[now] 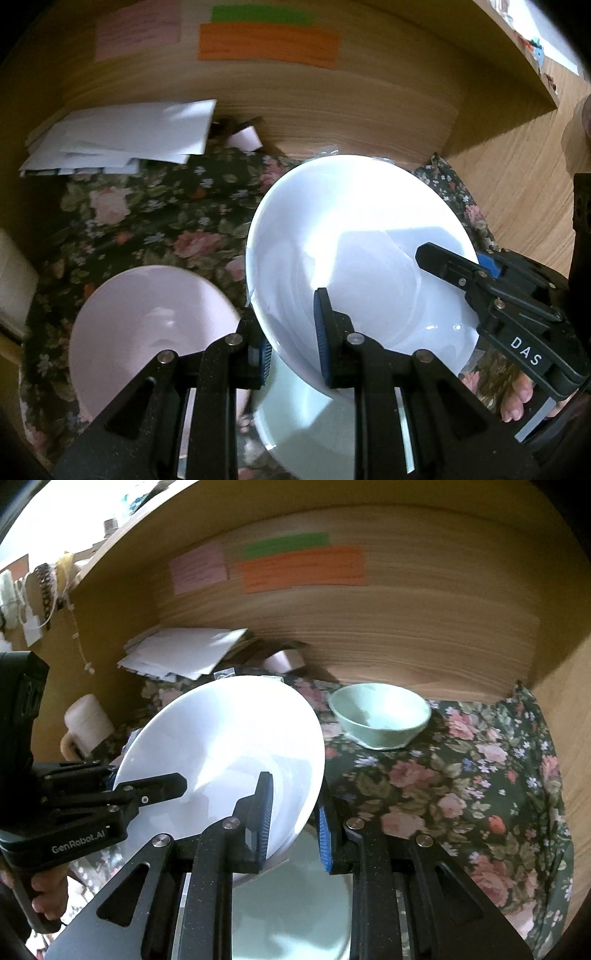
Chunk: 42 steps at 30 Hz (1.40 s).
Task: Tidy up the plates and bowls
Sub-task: 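Lift the white bowl with both tools and carry it over the pink bowl, then lower the white bowl into the pink bowl and open both tools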
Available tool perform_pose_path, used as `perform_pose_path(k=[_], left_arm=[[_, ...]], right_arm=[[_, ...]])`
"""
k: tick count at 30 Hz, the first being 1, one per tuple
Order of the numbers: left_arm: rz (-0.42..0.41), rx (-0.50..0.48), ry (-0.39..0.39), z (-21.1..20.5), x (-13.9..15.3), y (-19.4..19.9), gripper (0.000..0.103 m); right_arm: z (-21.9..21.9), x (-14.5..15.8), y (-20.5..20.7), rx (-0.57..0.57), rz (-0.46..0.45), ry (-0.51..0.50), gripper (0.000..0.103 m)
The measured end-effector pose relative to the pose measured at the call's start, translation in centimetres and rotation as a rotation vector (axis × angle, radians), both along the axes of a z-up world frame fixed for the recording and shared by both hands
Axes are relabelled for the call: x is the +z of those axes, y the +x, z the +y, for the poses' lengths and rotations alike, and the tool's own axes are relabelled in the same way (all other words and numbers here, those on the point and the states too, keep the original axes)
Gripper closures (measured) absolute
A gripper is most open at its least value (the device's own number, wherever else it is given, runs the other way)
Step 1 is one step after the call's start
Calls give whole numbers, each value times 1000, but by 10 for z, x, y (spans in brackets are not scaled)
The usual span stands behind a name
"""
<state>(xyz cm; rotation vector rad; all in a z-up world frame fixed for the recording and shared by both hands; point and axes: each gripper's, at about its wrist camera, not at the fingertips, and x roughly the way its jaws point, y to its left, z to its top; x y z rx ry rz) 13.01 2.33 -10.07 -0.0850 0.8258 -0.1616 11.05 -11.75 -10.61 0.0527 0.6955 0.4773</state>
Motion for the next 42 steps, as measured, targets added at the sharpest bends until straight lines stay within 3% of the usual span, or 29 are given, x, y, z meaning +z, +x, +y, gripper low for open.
perform_pose_path(k=[23, 42], left_arm=[[15, 161, -38, 106, -29, -47, 83], [38, 194, -49, 140, -52, -43, 83]], right_arm=[[111, -20, -6, 186, 62, -45, 83], [138, -34, 0, 222, 106, -96, 84]])
